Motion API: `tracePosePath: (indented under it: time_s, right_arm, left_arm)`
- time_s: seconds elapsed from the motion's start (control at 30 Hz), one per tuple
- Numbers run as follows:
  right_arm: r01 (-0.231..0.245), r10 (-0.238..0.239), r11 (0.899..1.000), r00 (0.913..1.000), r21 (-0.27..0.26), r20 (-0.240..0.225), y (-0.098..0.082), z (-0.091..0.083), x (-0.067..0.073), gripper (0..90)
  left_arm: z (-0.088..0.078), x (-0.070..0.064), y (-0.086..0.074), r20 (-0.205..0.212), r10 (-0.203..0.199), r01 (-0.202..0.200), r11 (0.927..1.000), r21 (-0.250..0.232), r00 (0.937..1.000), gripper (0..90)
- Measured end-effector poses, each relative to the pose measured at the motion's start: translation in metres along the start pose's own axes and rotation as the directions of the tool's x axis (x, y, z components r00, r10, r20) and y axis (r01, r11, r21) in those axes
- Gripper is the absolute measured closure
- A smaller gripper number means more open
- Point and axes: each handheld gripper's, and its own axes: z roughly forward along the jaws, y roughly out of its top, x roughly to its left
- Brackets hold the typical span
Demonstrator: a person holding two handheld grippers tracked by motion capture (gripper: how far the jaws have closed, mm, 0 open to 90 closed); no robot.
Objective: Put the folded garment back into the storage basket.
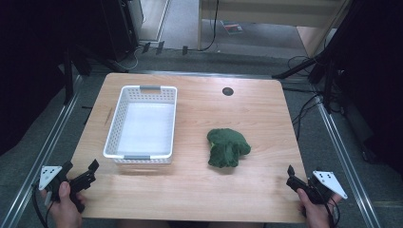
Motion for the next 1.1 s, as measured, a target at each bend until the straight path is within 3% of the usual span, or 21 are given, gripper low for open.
tracePosePath:
  time_s: [0.2,0.33,0.5,0.6,0.8,0.97,1.1]
  right_arm:
    - [-0.008,0.008,1.000,1.0000,0.007,0.004,0.000,0.000,-0.001,2.0]
    - [-0.001,0.001,1.000,1.0000,0.009,0.007,0.000,0.000,0.000,0.0]
    - [0.003,-0.003,1.000,1.0000,0.012,0.007,0.000,0.000,0.000,0.0]
    - [-0.001,0.001,1.000,1.0000,0.020,0.007,0.000,0.001,0.000,0.0]
    - [-0.020,0.020,0.999,0.9998,0.025,-0.002,0.000,0.001,-0.003,0.0]
    - [-0.021,0.021,0.999,0.9998,0.025,-0.004,0.000,0.001,-0.003,0.0]
    - [-0.021,0.021,0.999,0.9998,0.028,-0.007,0.001,0.002,-0.003,0.0]
  left_arm:
    - [-0.001,-0.001,-0.001,-0.008,0.001,-0.001,0.9999,-0.014,1.0000,2.3]
    - [0.000,0.000,0.000,-0.009,-0.022,0.022,0.9997,-0.007,0.9997,2.3]
    - [-0.008,-0.006,0.013,0.005,-0.020,0.021,0.9994,-0.029,0.9998,2.3]
    - [-0.016,-0.015,0.024,0.023,-0.021,0.022,0.9988,-0.043,0.9995,2.3]
    - [-0.022,-0.044,0.038,0.035,0.022,-0.021,0.9991,-0.037,0.9991,1.6]
    - [-0.020,-0.062,0.048,0.057,0.027,-0.026,0.9995,-0.020,0.9980,1.6]
    - [-0.012,-0.085,0.062,0.088,0.034,-0.033,0.9994,-0.014,0.9956,1.6]
